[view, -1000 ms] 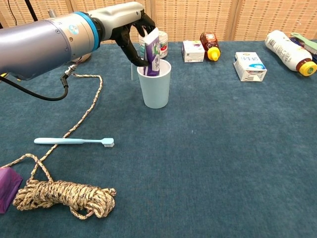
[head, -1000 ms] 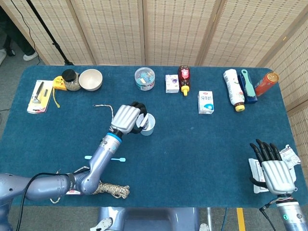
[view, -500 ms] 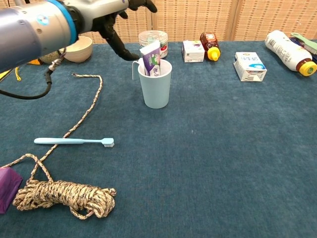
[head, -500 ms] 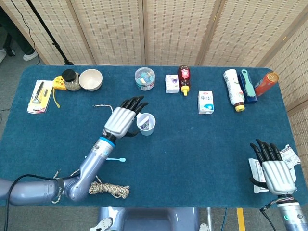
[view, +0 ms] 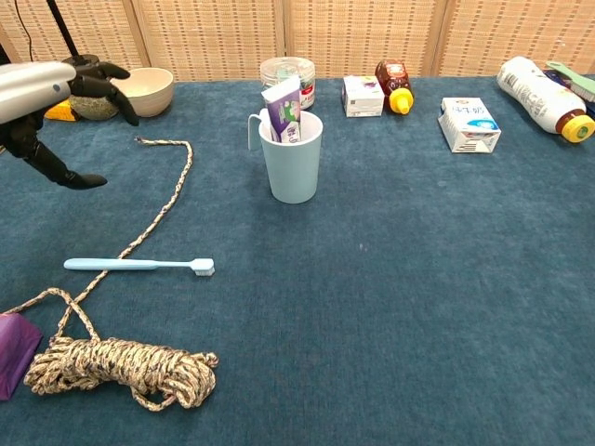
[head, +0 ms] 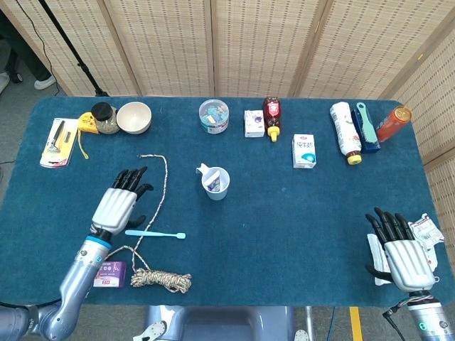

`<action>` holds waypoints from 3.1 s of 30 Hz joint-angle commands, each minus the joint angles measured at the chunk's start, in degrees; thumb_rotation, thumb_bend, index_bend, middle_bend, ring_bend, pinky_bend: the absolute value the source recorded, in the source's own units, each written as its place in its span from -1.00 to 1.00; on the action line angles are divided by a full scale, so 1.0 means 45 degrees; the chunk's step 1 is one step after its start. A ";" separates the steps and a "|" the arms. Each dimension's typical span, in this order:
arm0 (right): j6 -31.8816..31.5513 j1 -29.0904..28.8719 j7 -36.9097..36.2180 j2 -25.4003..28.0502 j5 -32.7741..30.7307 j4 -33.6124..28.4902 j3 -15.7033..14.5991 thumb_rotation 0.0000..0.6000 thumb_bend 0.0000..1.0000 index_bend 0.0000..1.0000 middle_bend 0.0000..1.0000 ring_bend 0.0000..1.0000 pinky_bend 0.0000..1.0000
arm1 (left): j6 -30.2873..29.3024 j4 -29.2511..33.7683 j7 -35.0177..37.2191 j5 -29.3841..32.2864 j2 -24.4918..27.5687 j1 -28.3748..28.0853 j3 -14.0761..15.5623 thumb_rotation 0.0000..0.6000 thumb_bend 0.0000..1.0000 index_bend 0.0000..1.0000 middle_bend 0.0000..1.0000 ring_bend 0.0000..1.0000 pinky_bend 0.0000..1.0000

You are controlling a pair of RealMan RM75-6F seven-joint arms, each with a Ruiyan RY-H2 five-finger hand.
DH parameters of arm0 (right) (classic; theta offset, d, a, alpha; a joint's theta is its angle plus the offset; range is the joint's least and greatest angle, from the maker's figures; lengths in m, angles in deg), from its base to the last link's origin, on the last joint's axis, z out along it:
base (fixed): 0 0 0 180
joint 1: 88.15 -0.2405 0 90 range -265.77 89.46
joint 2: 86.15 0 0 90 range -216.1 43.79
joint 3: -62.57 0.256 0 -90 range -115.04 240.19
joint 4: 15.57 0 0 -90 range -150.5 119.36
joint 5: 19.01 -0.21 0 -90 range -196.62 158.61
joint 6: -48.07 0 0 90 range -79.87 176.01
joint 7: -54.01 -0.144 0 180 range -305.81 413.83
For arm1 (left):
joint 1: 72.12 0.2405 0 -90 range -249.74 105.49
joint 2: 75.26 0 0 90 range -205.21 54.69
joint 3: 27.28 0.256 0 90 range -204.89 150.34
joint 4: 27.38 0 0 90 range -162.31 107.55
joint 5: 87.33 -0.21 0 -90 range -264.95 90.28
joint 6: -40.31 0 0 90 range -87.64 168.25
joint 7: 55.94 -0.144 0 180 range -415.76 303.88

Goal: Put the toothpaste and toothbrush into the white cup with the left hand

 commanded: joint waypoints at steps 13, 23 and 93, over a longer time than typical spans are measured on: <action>0.0125 -0.0050 -0.0082 0.0011 -0.0128 0.0075 0.0035 1.00 -1.00 -1.00 -1.00 -1.00 -1.00 | 0.0665 -0.2391 -0.0132 -0.0251 -0.2351 0.0842 0.0156 1.00 -0.56 -0.12 -1.00 -1.00 -1.00; 0.0150 -0.0060 -0.0053 0.0011 -0.0121 0.0061 0.0020 1.00 -1.00 -1.00 -1.00 -1.00 -1.00 | 0.0924 -0.2787 -0.0546 -0.0258 -0.2946 0.1171 0.0163 1.00 -0.55 -0.11 -1.00 -1.00 -1.00; 0.0294 -0.0124 0.0127 -0.0078 -0.0176 0.0065 -0.0017 1.00 -1.00 -1.00 -1.00 -1.00 -1.00 | 0.1361 -0.1262 -0.1017 -0.0628 -0.2065 0.1499 -0.0999 1.00 -0.24 0.14 -1.00 -1.00 -1.00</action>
